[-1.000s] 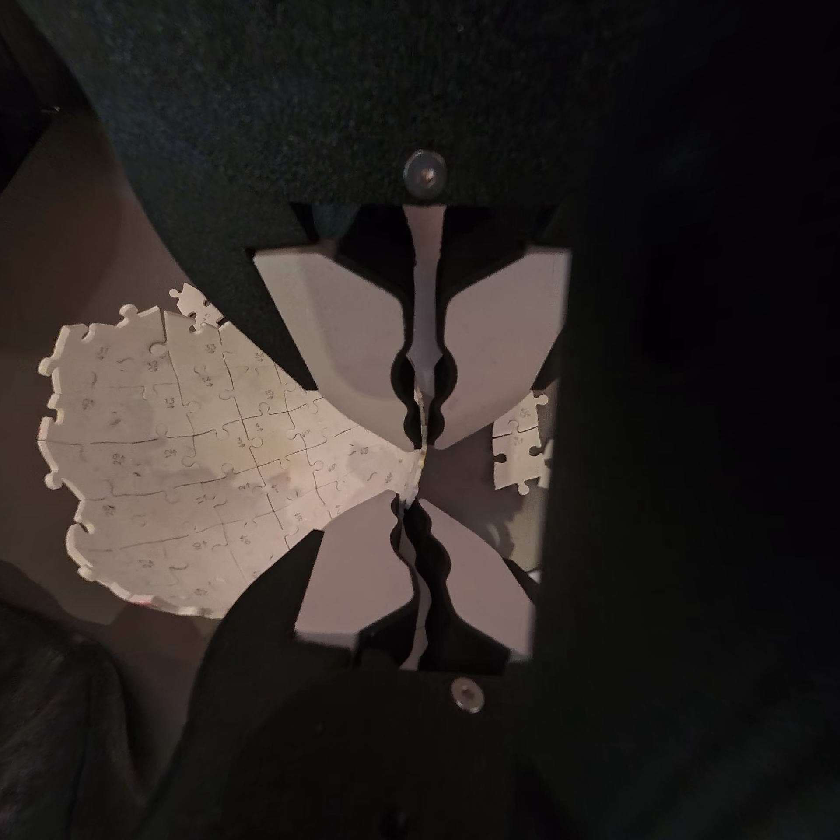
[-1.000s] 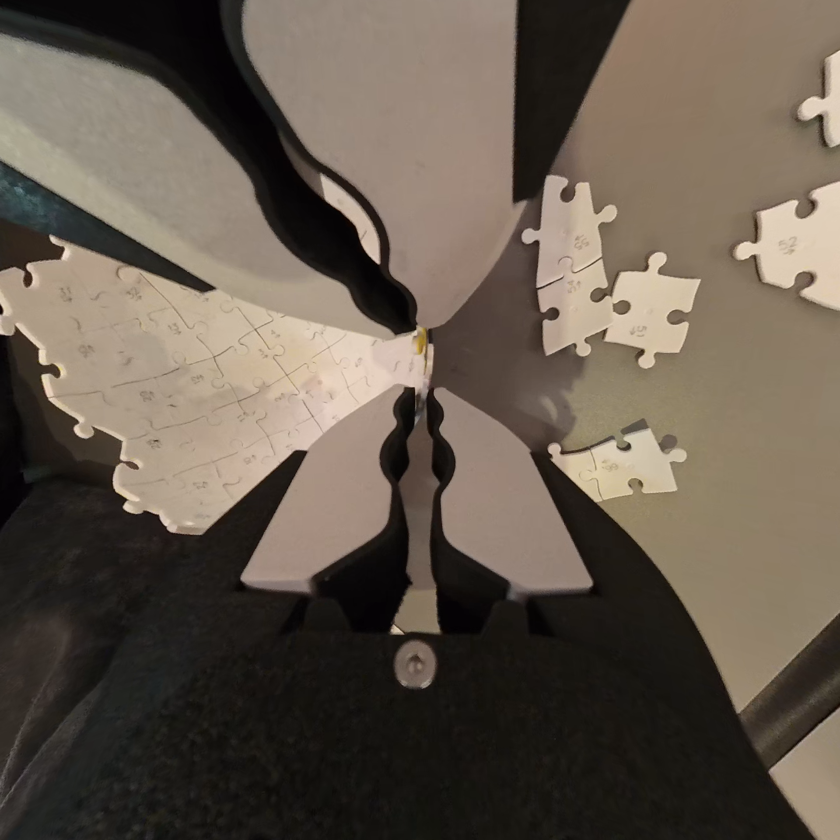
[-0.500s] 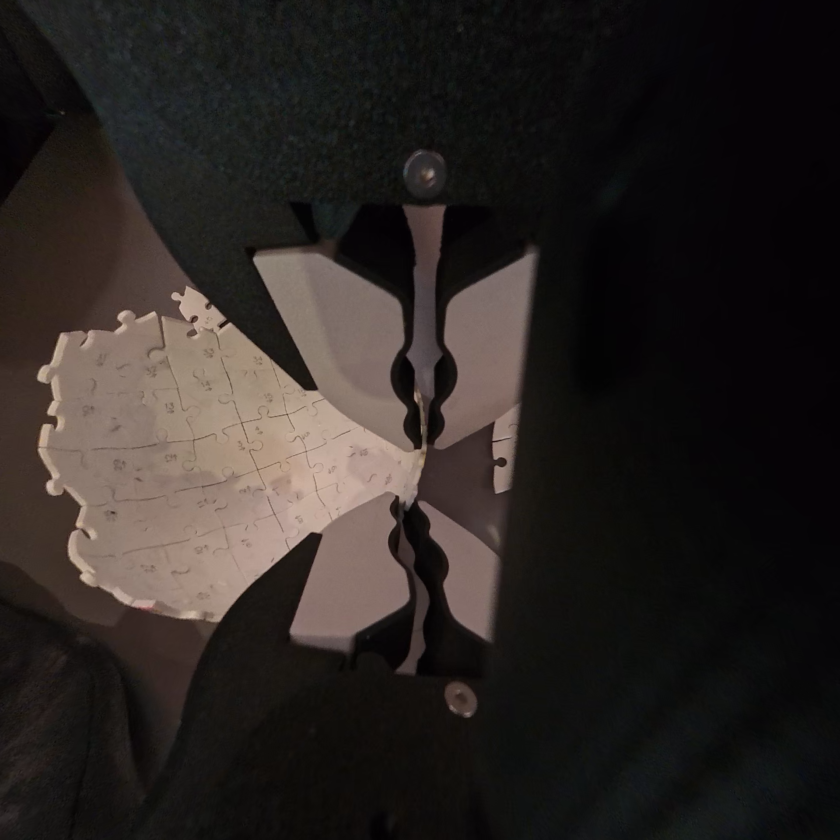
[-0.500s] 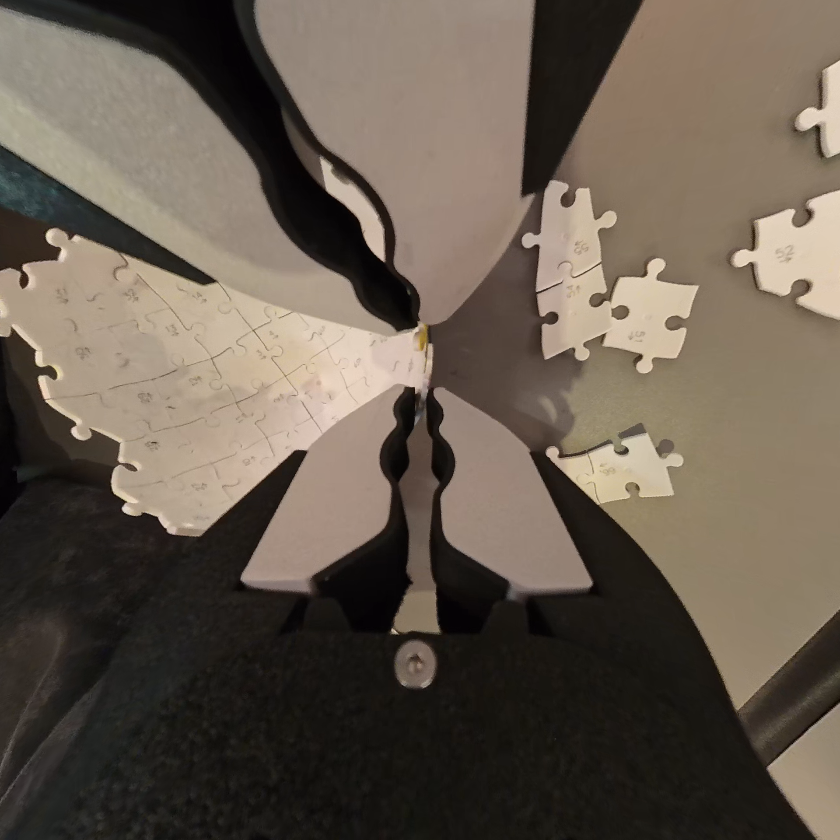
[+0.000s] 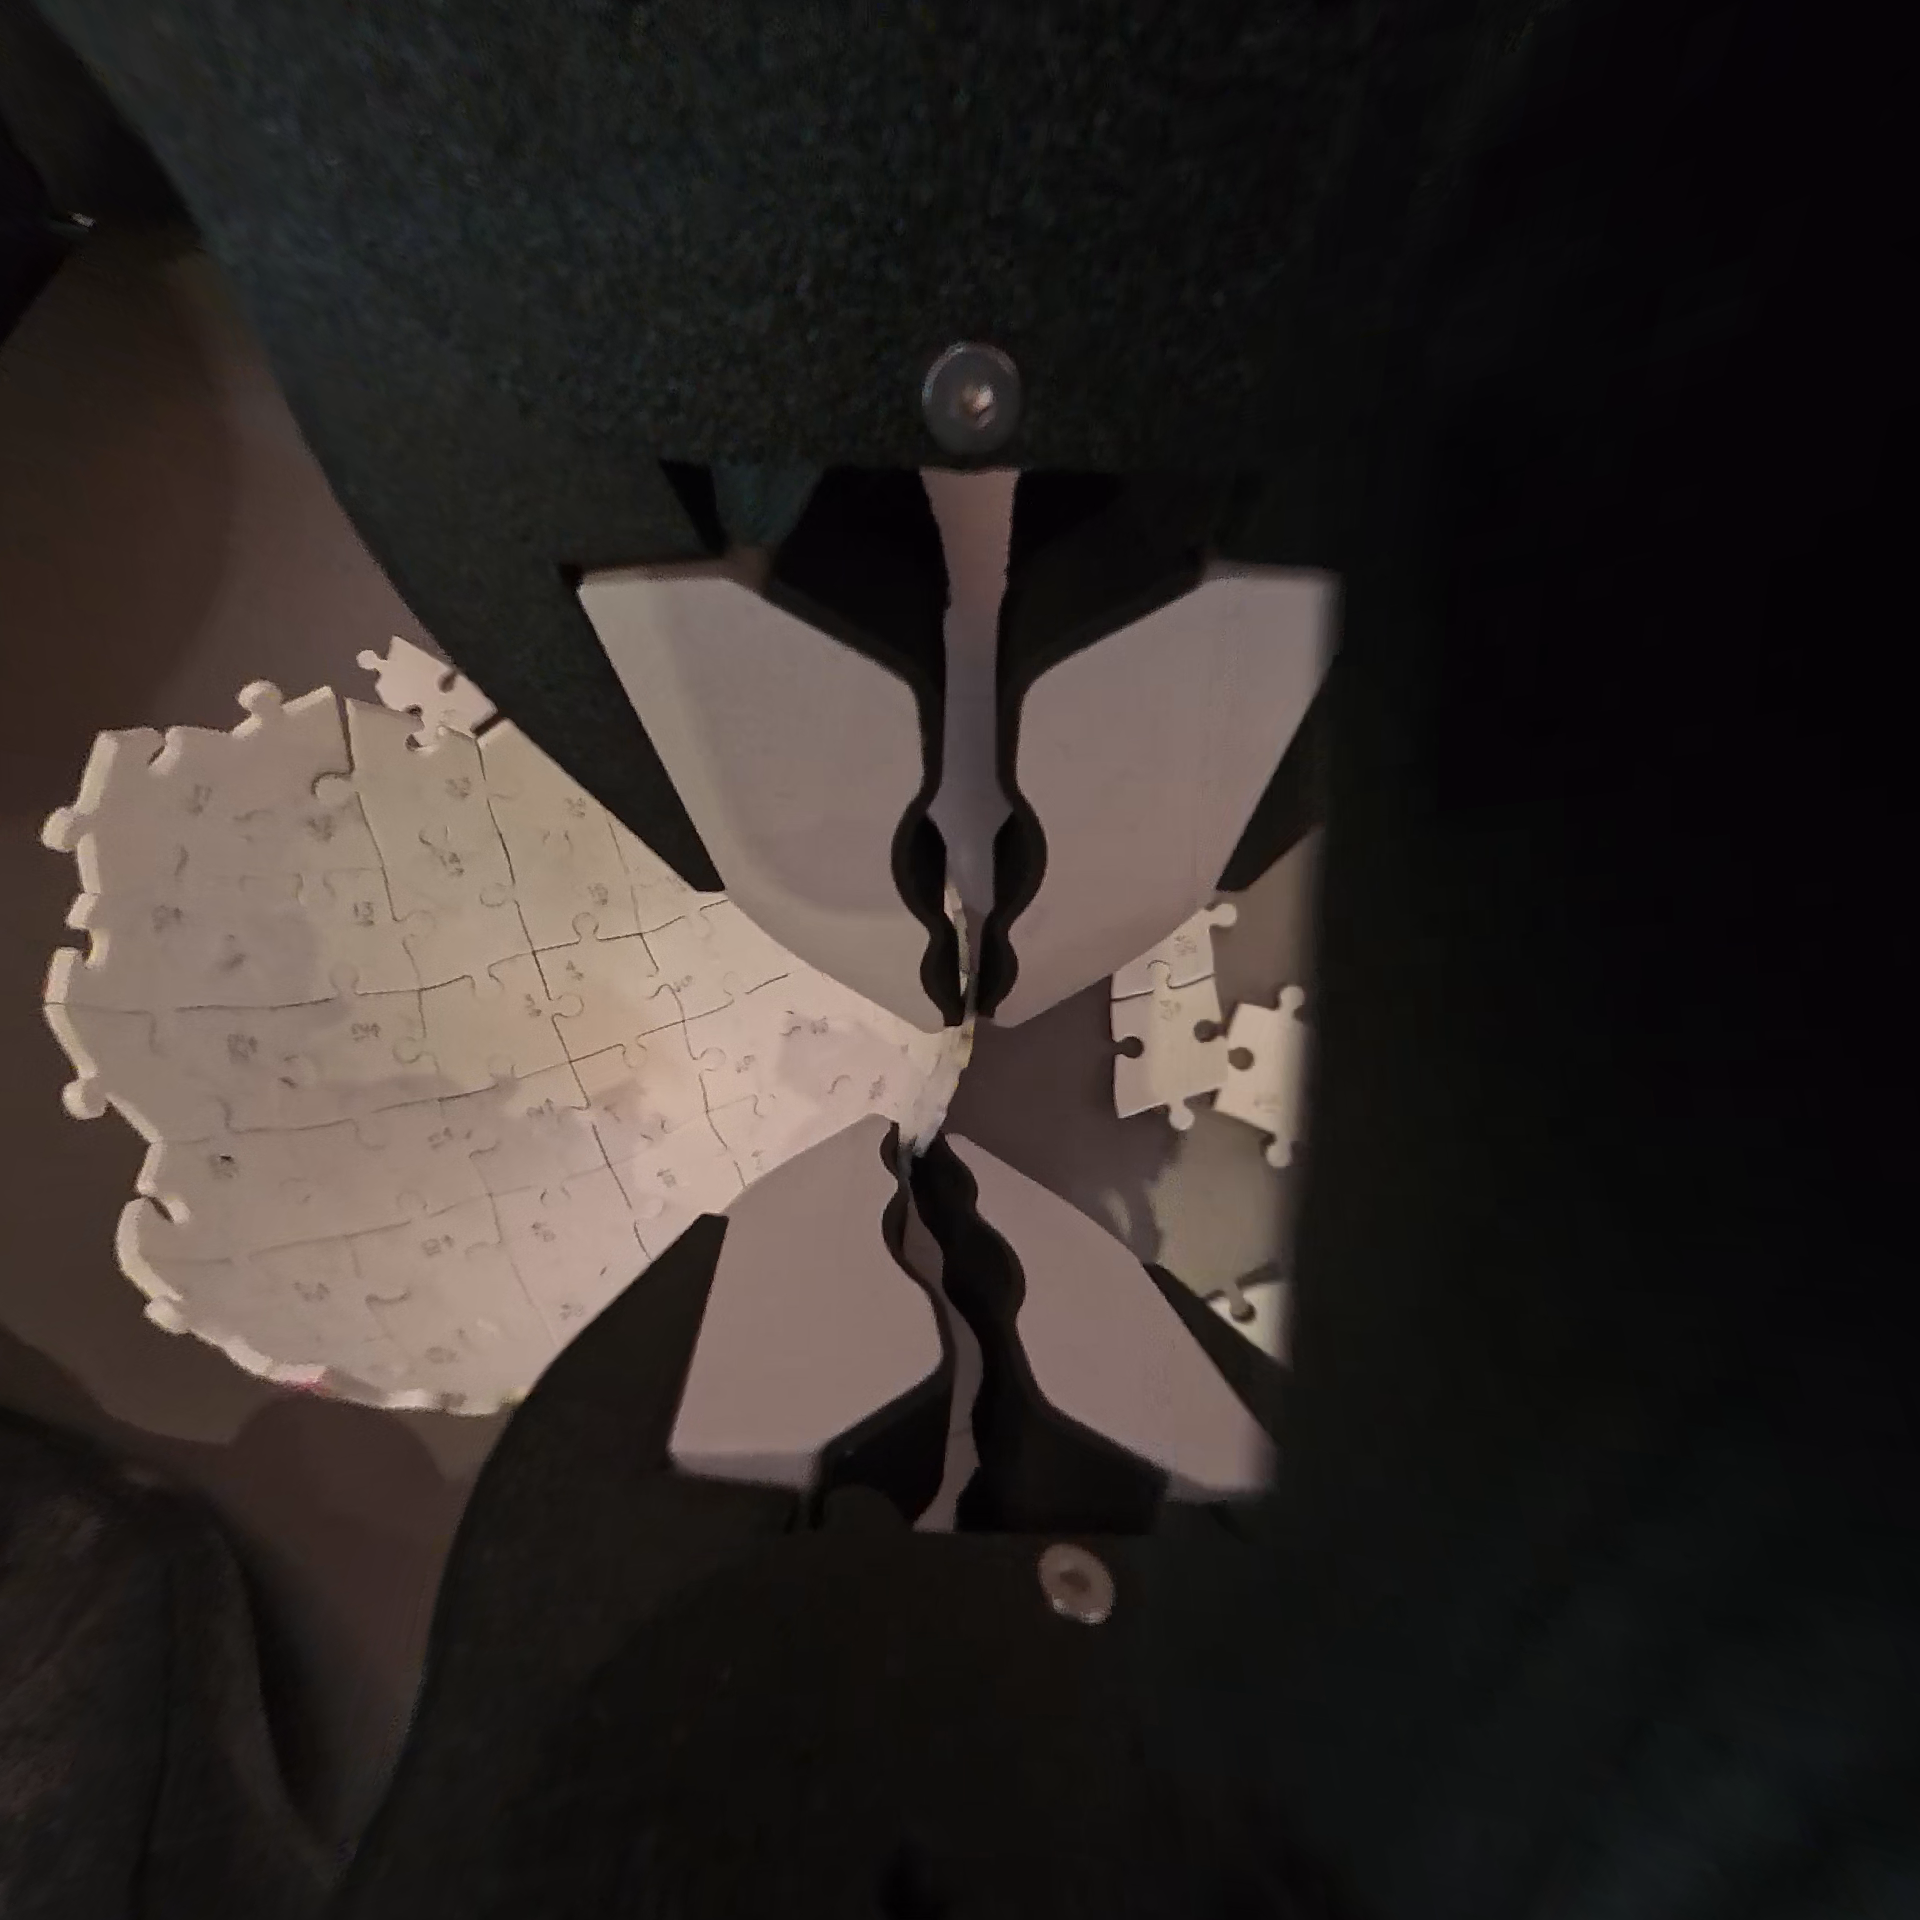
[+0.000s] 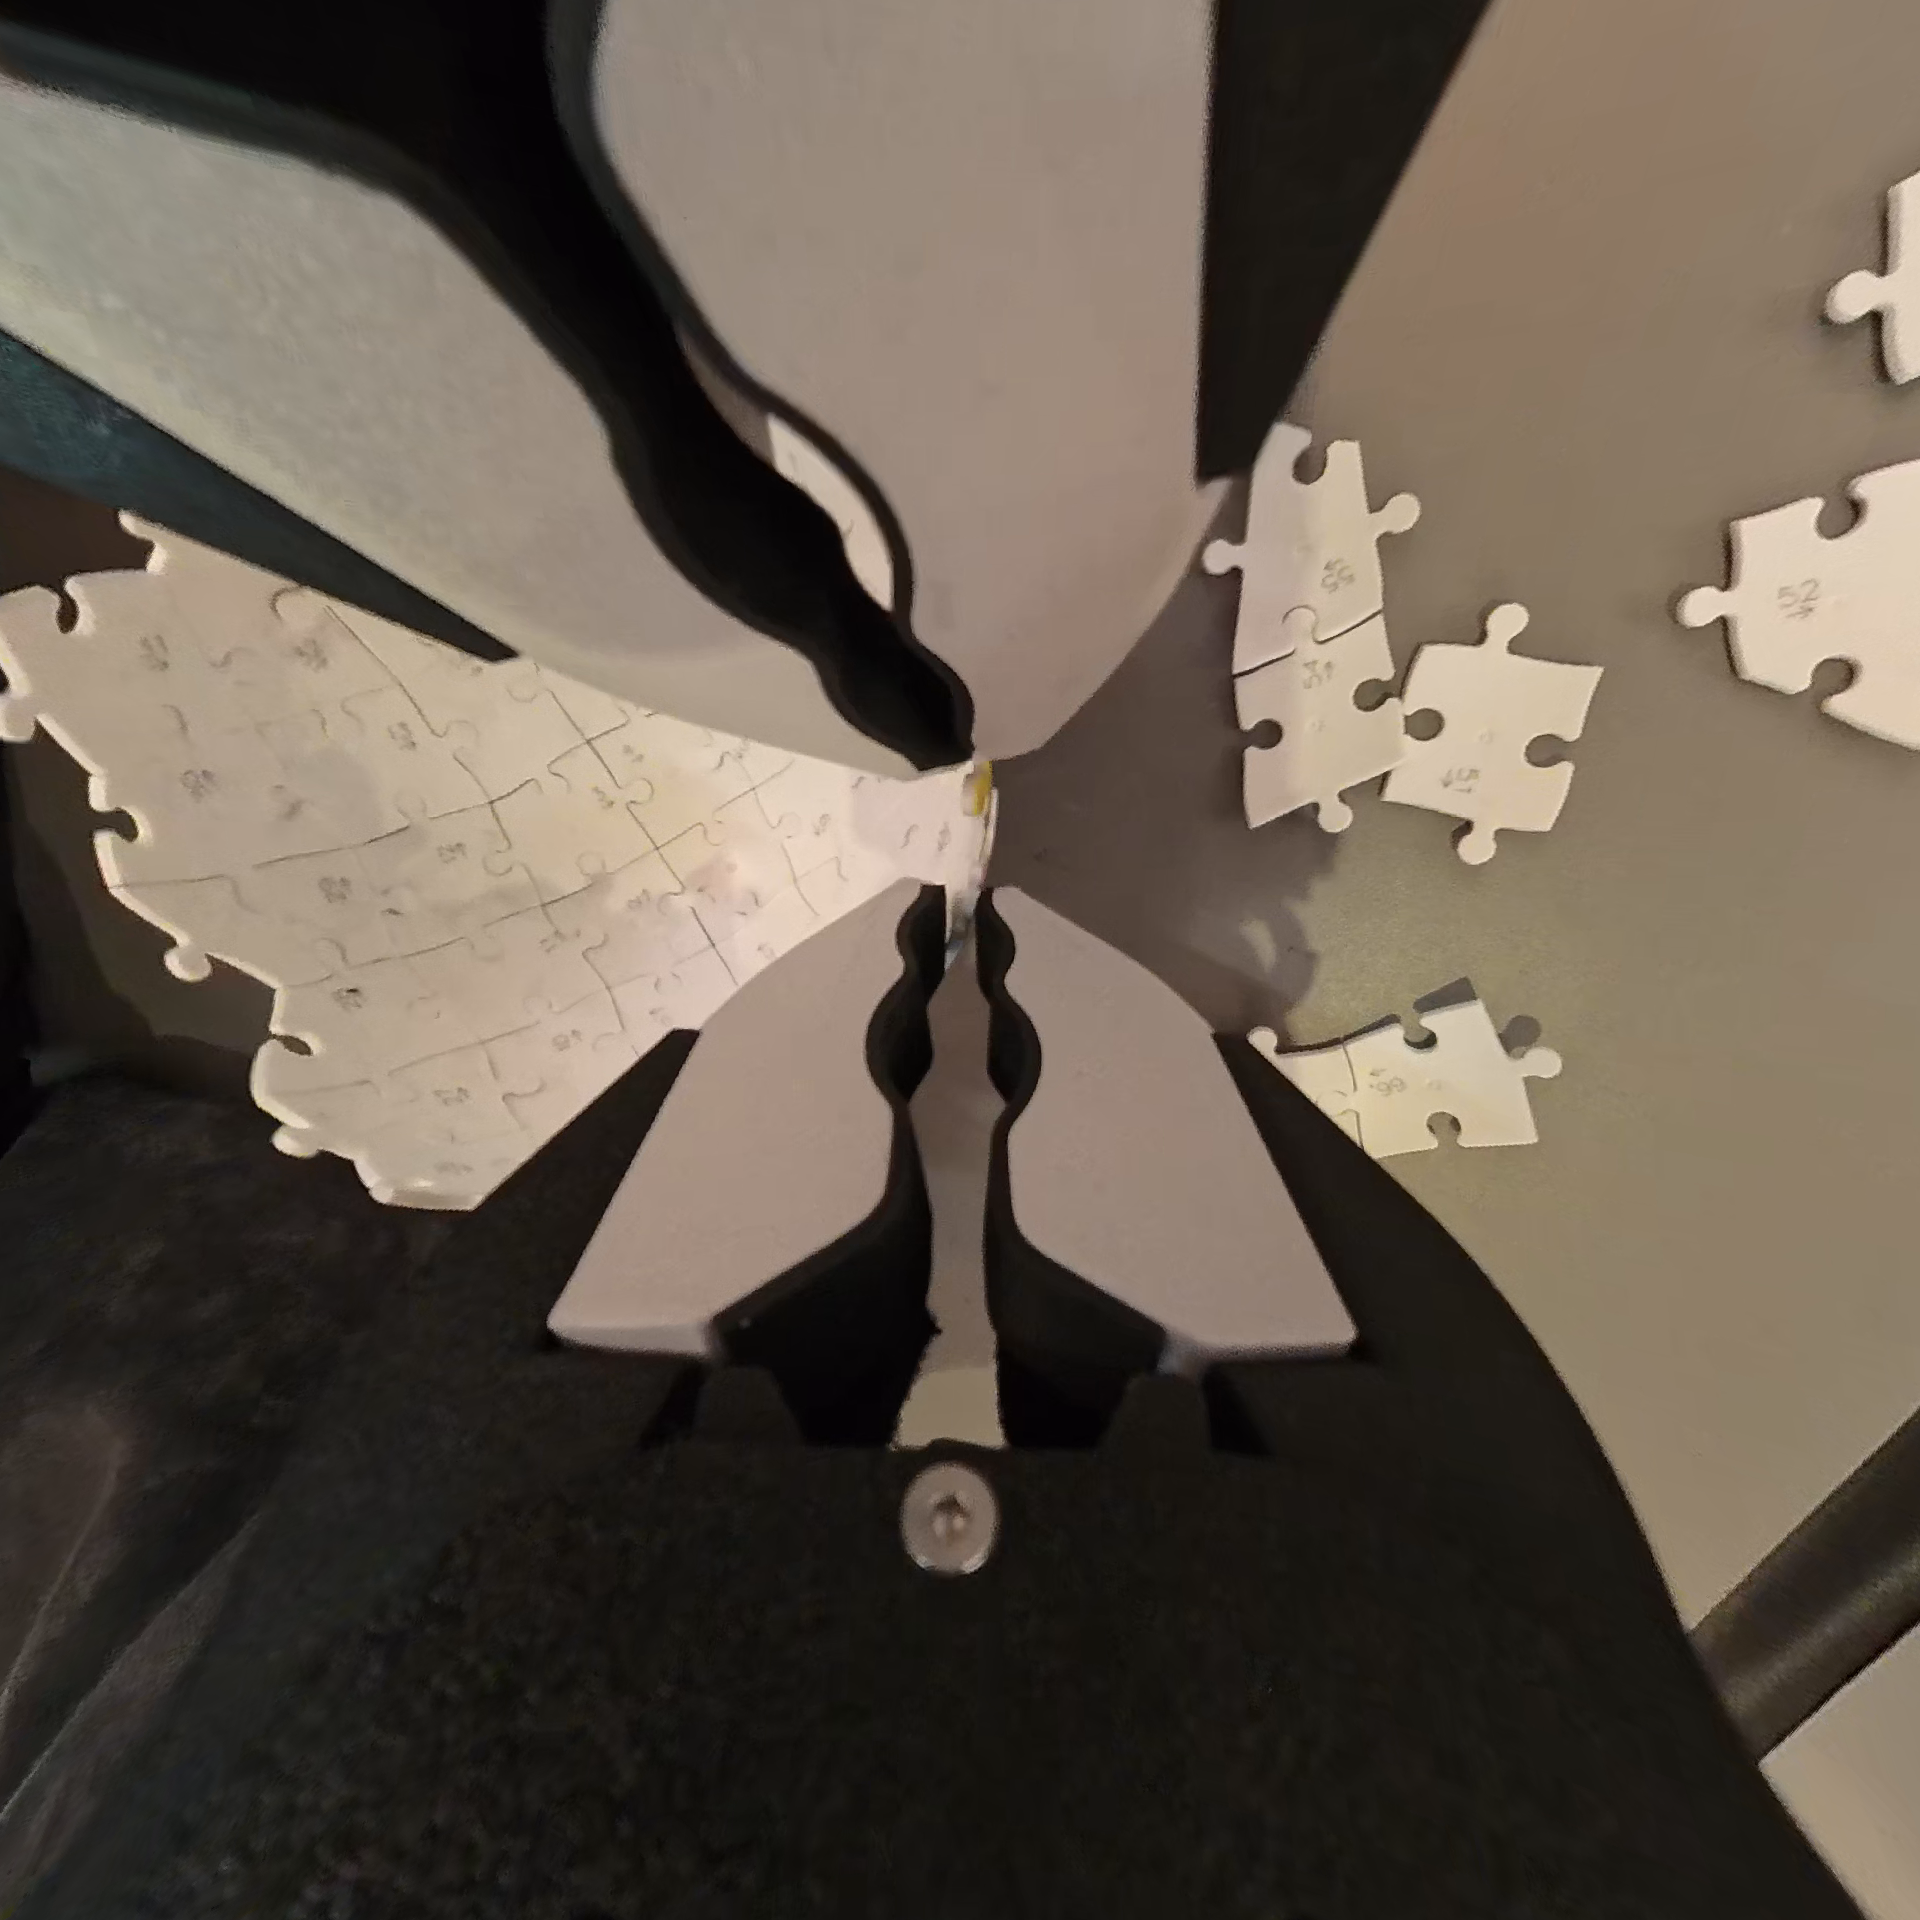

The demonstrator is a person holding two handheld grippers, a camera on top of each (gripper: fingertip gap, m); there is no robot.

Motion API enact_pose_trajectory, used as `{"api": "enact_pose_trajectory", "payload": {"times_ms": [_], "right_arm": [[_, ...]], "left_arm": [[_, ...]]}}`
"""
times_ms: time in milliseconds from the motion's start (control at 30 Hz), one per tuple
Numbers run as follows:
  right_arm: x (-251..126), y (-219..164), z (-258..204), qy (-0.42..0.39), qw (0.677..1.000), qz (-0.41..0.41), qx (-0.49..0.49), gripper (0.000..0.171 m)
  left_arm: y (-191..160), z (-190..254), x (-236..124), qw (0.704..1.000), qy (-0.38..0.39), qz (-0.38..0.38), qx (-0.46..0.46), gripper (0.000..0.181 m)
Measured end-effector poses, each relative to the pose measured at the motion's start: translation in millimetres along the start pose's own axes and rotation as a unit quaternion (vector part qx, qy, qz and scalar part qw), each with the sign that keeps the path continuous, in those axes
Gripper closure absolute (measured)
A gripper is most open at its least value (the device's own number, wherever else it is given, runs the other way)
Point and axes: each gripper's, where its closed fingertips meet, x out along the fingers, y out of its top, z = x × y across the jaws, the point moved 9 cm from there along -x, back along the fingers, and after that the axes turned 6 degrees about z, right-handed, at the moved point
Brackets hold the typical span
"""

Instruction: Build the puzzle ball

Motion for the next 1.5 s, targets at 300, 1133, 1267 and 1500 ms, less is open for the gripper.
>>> {"api": "enact_pose_trajectory", "payload": {"times_ms": [300, 1133, 1267, 1500], "right_arm": [[-5.1, 4.7, 2.3, 0.002, 0.998, 0.057, 0.023, 0.158], [-2.5, -3.6, -0.1, -0.052, 0.99, 0.128, 0.028, 0.169], [-2.4, -2.0, -1.9, -0.063, 0.99, 0.121, 0.015, 0.169], [-1.9, 0.9, -0.6, -0.064, 0.991, 0.116, 0.031, 0.169]], "left_arm": [[-0.6, 1.3, -1.2, 1.0, 0.019, 0.005, 0.011, 0.179], [2.6, 1.5, -17.7, 0.997, -0.029, 0.066, 0.011, 0.17], [1.6, -12.7, -47.8, 0.988, -0.051, 0.145, -0.023, 0.168], [-7.1, -15.0, -26.3, 0.992, -0.077, 0.091, -0.04, 0.162]]}}
